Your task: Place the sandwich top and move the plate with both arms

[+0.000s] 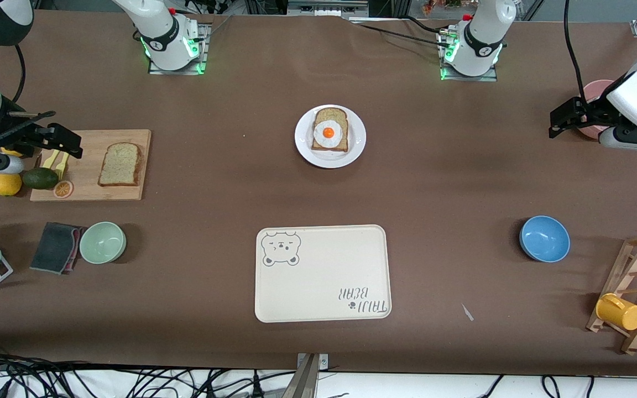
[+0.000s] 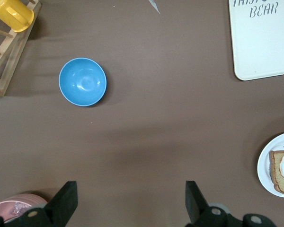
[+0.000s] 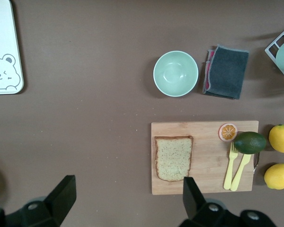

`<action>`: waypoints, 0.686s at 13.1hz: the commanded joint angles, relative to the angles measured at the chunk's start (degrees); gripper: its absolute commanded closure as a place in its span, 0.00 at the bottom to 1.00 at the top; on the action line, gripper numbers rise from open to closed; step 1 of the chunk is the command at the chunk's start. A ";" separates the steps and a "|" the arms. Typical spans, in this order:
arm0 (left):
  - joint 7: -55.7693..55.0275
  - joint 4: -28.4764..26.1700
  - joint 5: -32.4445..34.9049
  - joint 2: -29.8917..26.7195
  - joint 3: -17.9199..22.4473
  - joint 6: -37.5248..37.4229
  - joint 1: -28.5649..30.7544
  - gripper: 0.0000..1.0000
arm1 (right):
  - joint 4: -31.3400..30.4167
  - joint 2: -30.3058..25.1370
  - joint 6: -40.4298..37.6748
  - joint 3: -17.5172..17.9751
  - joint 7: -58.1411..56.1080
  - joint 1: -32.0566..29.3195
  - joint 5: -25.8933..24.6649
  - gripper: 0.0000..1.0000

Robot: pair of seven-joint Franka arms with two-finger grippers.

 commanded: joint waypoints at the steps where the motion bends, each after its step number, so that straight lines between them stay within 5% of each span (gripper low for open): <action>1: -0.30 1.45 1.33 0.49 -0.10 -1.15 -0.23 0.00 | -1.11 -0.60 1.25 0.07 -0.35 -0.43 1.10 0.00; 9: -0.39 1.54 1.33 0.58 -0.10 -0.97 -0.41 0.00 | -1.37 -0.77 0.29 -0.10 0.17 -0.43 1.10 0.00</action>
